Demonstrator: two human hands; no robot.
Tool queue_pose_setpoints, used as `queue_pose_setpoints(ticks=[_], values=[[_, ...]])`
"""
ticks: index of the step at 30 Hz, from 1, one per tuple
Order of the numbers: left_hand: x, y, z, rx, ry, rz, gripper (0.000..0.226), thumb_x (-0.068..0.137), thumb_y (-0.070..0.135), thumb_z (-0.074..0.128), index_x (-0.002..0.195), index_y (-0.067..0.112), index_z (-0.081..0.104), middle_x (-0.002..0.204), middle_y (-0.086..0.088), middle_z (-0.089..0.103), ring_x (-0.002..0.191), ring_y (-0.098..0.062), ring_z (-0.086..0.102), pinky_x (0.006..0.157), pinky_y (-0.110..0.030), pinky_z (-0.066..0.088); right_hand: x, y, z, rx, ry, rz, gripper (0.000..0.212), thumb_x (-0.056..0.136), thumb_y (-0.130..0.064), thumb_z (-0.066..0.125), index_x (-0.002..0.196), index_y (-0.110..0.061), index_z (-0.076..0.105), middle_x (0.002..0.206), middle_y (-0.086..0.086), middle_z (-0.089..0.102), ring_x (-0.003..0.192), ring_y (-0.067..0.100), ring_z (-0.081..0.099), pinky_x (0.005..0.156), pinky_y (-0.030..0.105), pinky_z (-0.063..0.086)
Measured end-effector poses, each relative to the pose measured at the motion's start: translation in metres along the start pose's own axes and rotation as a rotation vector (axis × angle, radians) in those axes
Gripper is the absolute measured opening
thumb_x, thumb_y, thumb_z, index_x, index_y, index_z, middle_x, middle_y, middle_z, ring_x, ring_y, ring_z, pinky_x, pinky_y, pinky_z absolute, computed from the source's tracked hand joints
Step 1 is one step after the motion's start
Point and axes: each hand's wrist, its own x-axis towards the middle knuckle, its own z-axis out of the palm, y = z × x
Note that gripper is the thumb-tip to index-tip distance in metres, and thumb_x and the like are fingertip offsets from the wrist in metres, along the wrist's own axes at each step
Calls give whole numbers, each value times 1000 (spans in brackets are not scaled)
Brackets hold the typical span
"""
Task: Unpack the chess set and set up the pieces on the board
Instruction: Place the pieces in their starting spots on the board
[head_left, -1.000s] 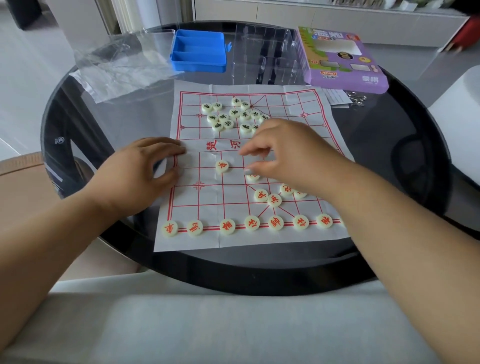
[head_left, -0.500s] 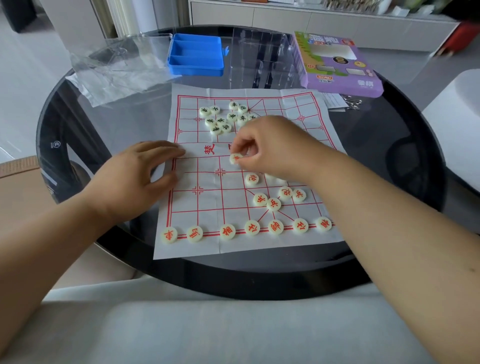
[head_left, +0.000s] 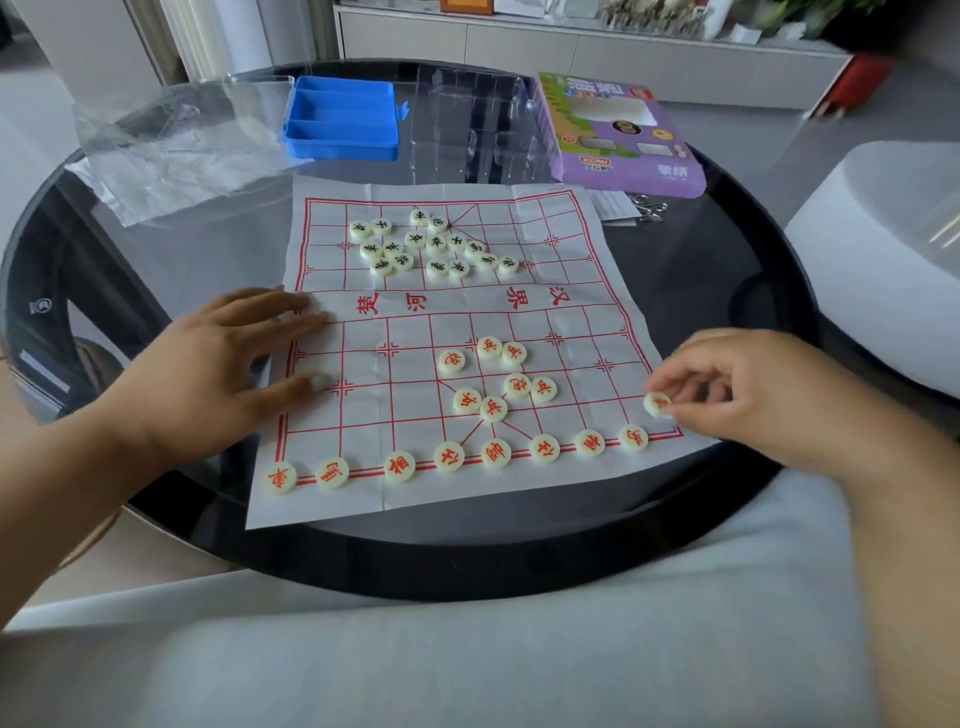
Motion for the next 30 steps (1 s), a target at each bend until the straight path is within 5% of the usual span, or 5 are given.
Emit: queue_pose_setpoints(ticks=[12,17,30], values=[[1,-4,0,-45,1,-4,72,75,77,37,133,35,48,140,13,44,130,-17,41,104,-38,34,-10,7,4,-122,-37,18,32,71,-9,76,77,-40,67,77,-16,62,78,3,58,69,23,51],[1,-5,1,-82,1,-11,69,75,79,35,131,41,45,137,18,41,131,-17,41,103,-45,39,-12,7,2,-119,-45,8,28,70,-12,78,73,-38,67,88,-26,58,78,2,58,67,18,48],[1,-4,1,-84,10,-21,72,75,75,39,133,34,50,141,13,43,130,-17,42,103,-42,37,-6,-14,-6,-4,68,-46,24,77,-18,72,84,-41,69,88,-17,60,82,5,60,68,11,43]])
